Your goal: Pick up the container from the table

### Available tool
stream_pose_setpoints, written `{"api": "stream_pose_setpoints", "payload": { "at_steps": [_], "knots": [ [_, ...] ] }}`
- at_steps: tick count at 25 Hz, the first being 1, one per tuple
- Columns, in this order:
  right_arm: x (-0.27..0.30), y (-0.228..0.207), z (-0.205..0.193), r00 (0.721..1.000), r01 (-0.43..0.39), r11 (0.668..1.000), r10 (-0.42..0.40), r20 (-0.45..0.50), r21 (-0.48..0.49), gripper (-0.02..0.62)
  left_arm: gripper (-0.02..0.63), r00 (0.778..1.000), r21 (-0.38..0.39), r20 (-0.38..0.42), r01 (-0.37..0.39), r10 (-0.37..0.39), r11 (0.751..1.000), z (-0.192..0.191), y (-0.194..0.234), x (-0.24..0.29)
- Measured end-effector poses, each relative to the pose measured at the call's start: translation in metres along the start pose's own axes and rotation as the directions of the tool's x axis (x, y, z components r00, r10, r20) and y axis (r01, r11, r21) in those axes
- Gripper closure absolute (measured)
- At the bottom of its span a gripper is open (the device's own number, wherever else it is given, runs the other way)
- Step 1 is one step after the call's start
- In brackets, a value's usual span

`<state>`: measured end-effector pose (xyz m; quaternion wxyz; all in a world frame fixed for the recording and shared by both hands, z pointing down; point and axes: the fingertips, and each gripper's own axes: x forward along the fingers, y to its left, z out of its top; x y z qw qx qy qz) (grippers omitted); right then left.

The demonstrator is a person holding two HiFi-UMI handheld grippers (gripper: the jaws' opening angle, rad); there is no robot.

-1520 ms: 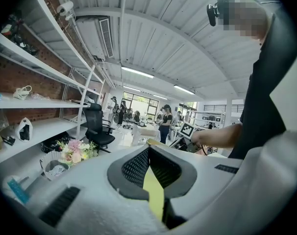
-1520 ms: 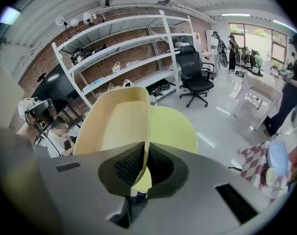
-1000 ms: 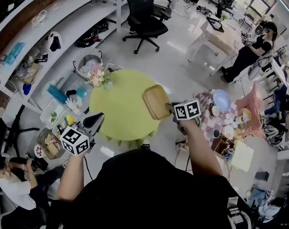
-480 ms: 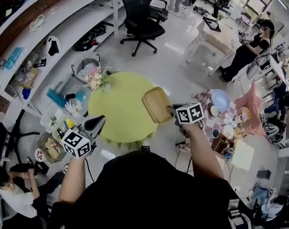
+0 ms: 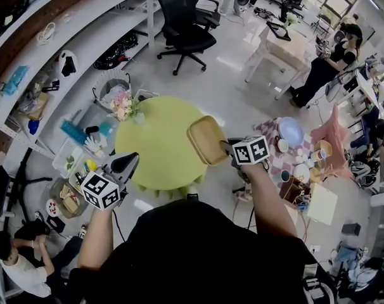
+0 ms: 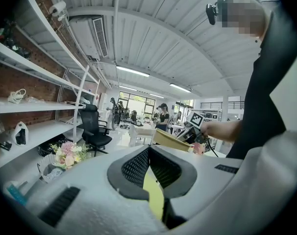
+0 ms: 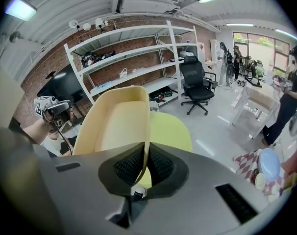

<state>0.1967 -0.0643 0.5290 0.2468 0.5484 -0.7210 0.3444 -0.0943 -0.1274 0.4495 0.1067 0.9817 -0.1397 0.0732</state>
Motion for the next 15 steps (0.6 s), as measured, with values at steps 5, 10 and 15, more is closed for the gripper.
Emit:
{"api": "stream_pose_setpoints", "payload": {
  "at_steps": [5, 10, 15],
  "knots": [
    [-0.0002, -0.0001, 0.0047, 1.0, 0.001, 1.0, -0.001, -0.002, -0.007, 0.584, 0.589, 1.0, -0.001, -0.001, -0.001, 0.001, 1.0, 0.001, 0.0022, 0.0019],
    [-0.0024, -0.0028, 0.0006, 1.0, -0.003, 1.0, 0.003, -0.008, -0.003, 0.584, 0.589, 1.0, 0.002, 0.002, -0.005, 0.005, 1.0, 0.0022, -0.0008, 0.0045],
    [-0.0013, -0.0053, 0.0003, 1.0, -0.016, 1.0, 0.016, -0.005, 0.0, 0.584, 0.589, 1.0, 0.004, 0.009, -0.002, 0.002, 1.0, 0.0057, -0.002, 0.0092]
  ]
}}
